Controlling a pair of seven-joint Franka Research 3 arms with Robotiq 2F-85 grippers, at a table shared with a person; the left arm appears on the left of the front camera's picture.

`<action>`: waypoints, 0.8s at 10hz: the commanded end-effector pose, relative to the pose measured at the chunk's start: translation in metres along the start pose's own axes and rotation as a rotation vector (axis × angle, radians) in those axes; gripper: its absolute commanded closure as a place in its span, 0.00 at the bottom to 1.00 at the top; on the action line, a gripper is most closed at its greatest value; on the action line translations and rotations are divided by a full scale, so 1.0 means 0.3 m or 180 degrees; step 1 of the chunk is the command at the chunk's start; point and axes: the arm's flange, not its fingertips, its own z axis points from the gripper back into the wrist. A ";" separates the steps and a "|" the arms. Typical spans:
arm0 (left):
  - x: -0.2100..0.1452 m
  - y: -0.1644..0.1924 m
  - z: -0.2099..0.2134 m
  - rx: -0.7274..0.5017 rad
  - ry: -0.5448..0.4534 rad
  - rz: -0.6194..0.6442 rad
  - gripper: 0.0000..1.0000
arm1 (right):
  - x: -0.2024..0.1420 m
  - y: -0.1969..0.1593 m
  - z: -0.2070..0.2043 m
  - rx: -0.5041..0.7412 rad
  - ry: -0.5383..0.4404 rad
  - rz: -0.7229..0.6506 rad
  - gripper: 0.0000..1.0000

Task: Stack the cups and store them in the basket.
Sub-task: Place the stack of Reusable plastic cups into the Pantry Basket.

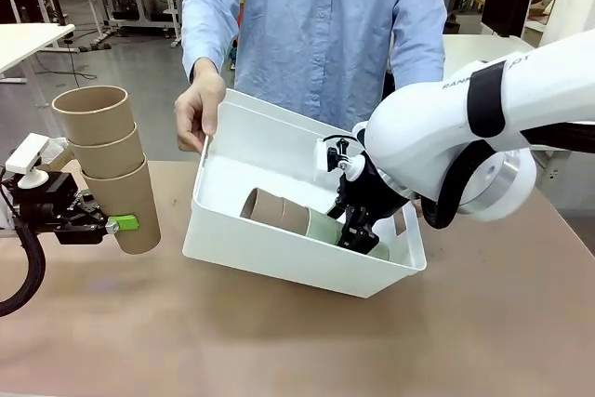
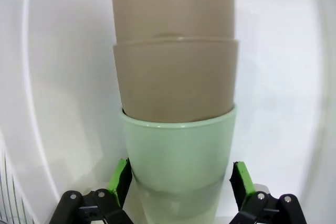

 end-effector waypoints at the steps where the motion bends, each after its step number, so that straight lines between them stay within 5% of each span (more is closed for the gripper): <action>1: 0.011 -0.005 -0.001 -0.0010 -0.0034 -0.0030 0.16 | 0.001 0.007 0.022 -0.0020 0.0008 -0.0090 0.00; 5: 0.011 -0.005 -0.001 -0.0010 -0.0034 -0.0030 0.16 | -0.089 -0.019 0.333 -0.0154 -0.0332 -0.0414 0.00; 8: 0.011 -0.005 -0.001 -0.0010 -0.0034 -0.0030 0.16 | -0.209 -0.025 0.647 -0.0265 -0.0931 -0.0620 0.00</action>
